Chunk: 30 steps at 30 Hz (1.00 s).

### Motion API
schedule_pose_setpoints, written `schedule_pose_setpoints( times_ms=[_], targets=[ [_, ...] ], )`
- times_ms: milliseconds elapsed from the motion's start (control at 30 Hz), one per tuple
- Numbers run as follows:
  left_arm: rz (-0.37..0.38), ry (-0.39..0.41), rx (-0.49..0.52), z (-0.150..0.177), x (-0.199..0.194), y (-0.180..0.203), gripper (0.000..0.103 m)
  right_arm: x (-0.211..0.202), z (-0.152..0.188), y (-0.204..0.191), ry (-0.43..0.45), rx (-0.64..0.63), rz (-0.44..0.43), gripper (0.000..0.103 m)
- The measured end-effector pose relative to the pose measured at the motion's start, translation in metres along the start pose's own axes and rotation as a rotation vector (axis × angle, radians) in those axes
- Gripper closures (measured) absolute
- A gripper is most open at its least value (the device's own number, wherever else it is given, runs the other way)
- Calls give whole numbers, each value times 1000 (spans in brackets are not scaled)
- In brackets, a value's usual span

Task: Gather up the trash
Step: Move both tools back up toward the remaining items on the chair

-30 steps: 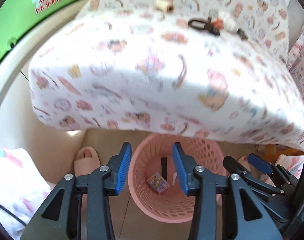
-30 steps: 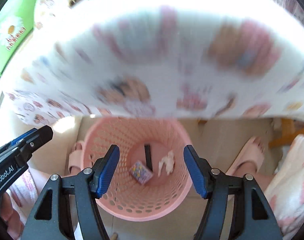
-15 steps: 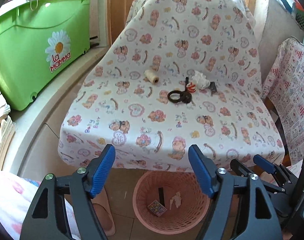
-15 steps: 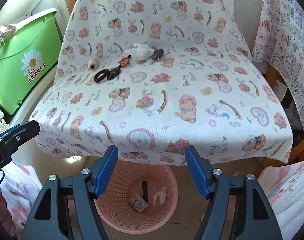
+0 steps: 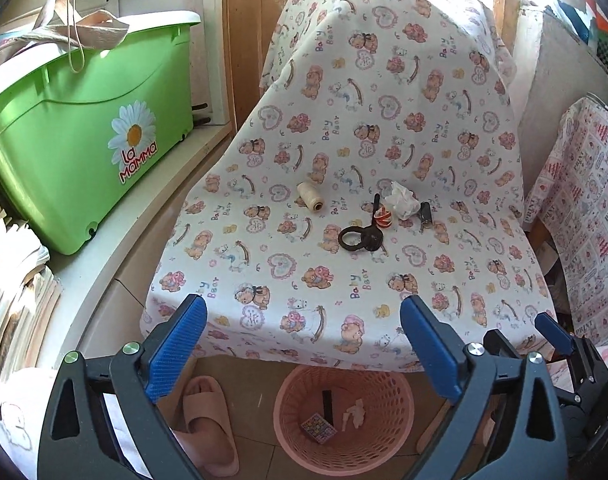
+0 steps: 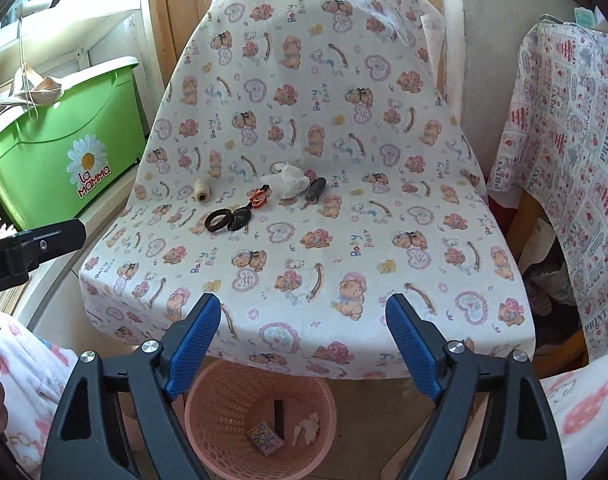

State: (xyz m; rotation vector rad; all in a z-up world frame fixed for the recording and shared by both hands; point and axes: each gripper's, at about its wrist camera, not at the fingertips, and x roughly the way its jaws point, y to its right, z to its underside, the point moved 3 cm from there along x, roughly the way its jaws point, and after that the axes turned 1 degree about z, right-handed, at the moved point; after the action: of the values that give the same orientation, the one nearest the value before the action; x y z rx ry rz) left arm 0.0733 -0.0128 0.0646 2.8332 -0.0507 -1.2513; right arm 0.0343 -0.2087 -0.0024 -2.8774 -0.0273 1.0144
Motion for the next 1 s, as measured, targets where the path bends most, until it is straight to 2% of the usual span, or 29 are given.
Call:
schedule_pose_setpoints(
  times_ms=[33,100,167,400,500,567,667,767,900,1000],
  targets=[
    [-3,-19,-6,-1,3,-1,7,0,-2,1,4,-2,0,17],
    [-62,-97,17,-1,17,-2,9,-1,-7,3,13,-4,1,17],
    [-49,-125,17,0,24,-5,12,-3,-13,5,27,-7,1,17],
    [-10,-131,7,-14,27,-6,10,-4,-39,8,76,-53,-4,17],
    [2,-125,14,-23,28,-3,7,1,-50,11,84,-81,-2,17],
    [13,-117,23,-28,30,-1,1,4,-56,14,93,-91,-8,17],
    [52,-126,53,-32,41,6,1,10,-61,21,99,-92,-8,17],
    [83,-142,94,-33,57,17,1,23,-60,32,76,-51,-9,17],
    [112,-117,140,-40,81,27,1,41,-52,49,12,64,-53,17],
    [125,-155,135,-46,111,28,11,50,-51,52,-12,91,-70,17]
  ],
)
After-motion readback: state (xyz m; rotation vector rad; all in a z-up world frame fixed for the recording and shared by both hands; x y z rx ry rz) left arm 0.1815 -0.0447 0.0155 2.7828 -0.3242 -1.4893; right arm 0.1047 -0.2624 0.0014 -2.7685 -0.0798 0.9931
